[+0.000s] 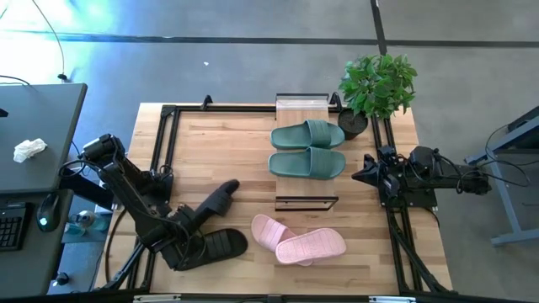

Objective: Pick and place slides into the shelf
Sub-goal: Put the top black slipper under the shelf

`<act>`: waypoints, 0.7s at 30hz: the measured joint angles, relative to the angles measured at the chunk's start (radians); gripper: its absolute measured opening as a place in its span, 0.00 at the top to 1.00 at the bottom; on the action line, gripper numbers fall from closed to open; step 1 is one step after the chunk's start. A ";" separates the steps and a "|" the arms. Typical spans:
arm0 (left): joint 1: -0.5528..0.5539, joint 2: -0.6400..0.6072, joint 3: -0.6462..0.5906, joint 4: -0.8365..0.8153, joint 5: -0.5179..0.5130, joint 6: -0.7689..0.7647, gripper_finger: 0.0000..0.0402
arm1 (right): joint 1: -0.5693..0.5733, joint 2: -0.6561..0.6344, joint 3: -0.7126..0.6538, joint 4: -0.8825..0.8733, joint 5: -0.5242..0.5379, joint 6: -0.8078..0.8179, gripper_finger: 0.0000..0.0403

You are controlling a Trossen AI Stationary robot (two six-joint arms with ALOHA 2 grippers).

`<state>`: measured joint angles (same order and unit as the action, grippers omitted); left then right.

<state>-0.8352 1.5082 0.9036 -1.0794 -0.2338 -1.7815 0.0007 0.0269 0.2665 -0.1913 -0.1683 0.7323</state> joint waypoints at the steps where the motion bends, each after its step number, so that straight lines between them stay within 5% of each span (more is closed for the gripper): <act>1: 0.000 0.000 0.000 0.003 -0.010 0.001 0.86 | 0.000 0.000 0.000 0.000 0.000 0.000 1.00; 7: 0.007 -0.006 0.056 -0.061 -0.098 0.022 0.87 | 0.000 0.000 0.000 0.000 0.000 0.003 1.00; 14: 0.068 -0.069 0.305 -0.484 -0.140 0.034 0.87 | 0.000 0.000 0.000 0.000 0.004 0.004 1.00; 21: 0.203 -0.280 0.400 -0.487 -0.174 0.182 0.87 | 0.000 0.000 0.000 -0.001 -0.001 0.052 1.00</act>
<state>-0.6319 1.2285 1.3033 -1.5663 -0.4074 -1.5995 0.0006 0.0266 0.2665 -0.1919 -0.1690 0.7840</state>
